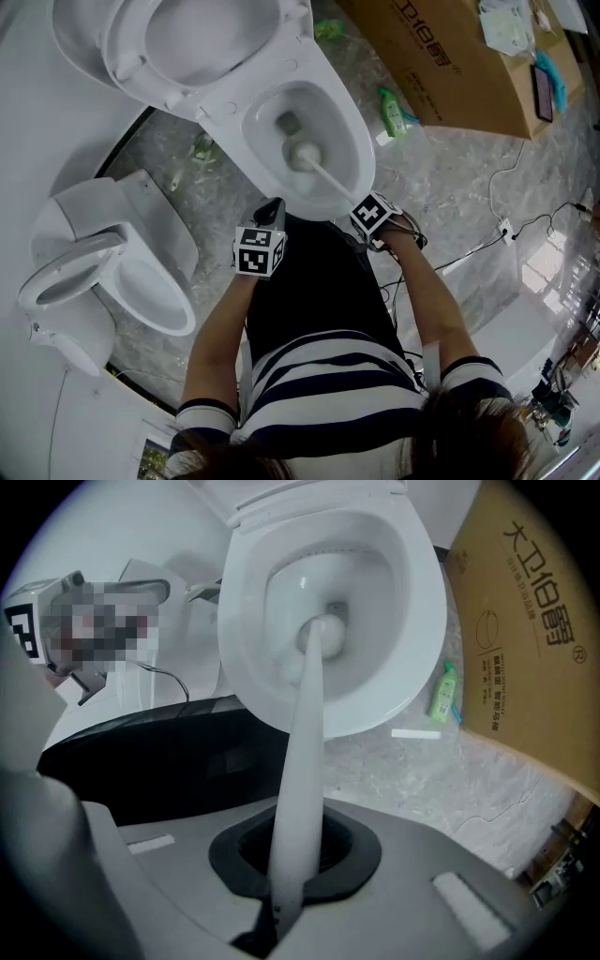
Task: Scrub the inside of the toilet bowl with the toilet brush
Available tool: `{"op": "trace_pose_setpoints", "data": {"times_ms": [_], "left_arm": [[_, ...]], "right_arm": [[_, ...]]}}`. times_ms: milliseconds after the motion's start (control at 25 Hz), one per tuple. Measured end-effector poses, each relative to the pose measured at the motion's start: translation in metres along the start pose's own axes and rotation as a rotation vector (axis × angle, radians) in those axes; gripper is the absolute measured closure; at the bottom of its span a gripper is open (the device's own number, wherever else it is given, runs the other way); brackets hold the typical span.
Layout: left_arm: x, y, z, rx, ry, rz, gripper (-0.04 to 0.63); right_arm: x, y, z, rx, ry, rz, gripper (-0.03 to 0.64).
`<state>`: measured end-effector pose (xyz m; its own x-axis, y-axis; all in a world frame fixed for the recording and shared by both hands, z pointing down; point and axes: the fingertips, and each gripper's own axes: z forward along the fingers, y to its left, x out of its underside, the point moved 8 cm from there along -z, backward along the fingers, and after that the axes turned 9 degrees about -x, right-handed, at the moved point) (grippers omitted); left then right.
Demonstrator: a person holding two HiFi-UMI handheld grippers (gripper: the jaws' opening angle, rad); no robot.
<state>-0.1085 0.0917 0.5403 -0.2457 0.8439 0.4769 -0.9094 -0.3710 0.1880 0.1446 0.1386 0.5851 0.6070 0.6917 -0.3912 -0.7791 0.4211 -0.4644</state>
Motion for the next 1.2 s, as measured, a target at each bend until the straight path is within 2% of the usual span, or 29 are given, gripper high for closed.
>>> {"op": "trace_pose_setpoints", "data": {"times_ms": [200, 480, 800, 1200], "left_arm": [[0.003, 0.002, -0.001, -0.005, 0.0, -0.004, 0.595], [0.008, 0.007, -0.002, -0.019, 0.005, -0.027, 0.595], [0.008, 0.009, -0.002, -0.021, -0.003, -0.044, 0.595], [0.004, 0.022, -0.004, -0.046, -0.016, -0.065, 0.595]], "right_arm": [[-0.009, 0.015, 0.005, -0.09, -0.056, 0.035, 0.618], [-0.042, 0.024, -0.001, -0.11, -0.103, 0.015, 0.618], [-0.076, 0.026, -0.007, -0.105, -0.143, 0.002, 0.618], [-0.077, 0.021, -0.017, -0.043, -0.17, -0.036, 0.618]]}}
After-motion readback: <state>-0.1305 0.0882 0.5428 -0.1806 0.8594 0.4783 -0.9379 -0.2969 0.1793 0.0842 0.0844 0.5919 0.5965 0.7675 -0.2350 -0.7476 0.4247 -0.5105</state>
